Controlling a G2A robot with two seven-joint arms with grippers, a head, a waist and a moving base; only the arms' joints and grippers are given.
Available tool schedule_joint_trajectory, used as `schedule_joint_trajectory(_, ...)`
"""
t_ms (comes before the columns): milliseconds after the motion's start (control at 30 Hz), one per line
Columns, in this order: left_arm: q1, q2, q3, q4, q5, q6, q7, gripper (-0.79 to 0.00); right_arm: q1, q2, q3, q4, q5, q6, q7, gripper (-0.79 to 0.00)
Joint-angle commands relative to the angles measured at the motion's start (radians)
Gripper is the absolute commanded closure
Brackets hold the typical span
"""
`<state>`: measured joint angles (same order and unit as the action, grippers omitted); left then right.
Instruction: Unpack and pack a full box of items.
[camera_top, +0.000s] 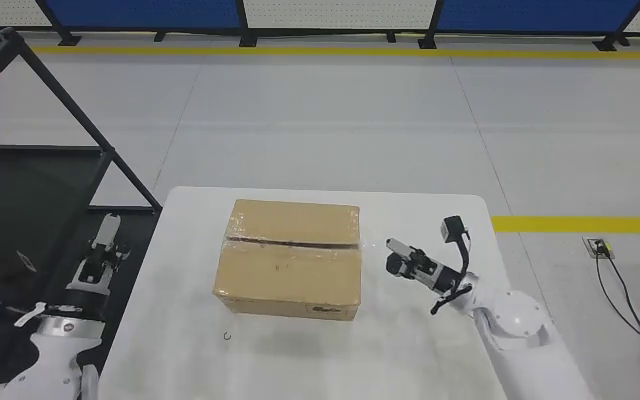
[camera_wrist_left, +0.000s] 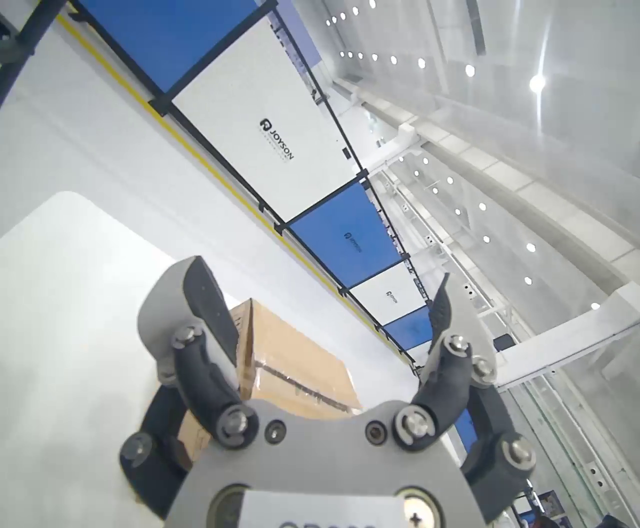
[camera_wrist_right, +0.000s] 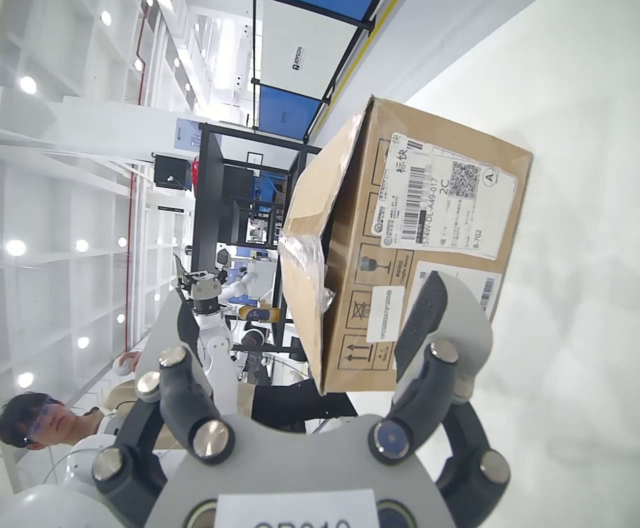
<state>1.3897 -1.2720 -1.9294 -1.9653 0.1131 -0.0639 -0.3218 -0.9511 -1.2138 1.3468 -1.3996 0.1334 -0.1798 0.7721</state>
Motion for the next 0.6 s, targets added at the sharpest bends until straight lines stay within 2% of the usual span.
schedule_joint_trajectory(0,0.001,0.001,0.007,0.012,-0.006,-0.006,-0.007,-0.785,0.014,-0.003,-0.011,0.001,-0.012,-0.008,-0.038,-0.785)
schedule_joint_trajectory(267,-0.007,0.008,0.037,0.059,-0.002,-0.017,-0.04,-0.785,-0.061,0.003,0.047,-0.12,0.034,-0.098,-0.131,-0.785)
schedule_joint_trajectory(433,-0.014,0.011,0.056,0.072,-0.002,-0.024,-0.05,-0.785,-0.09,0.011,0.044,-0.184,0.077,-0.095,-0.015,-0.785)
schedule_joint_trajectory(567,-0.016,0.013,0.067,0.077,-0.006,-0.024,-0.05,-0.785,-0.055,0.005,-0.006,-0.168,0.041,-0.055,-0.04,-0.785)
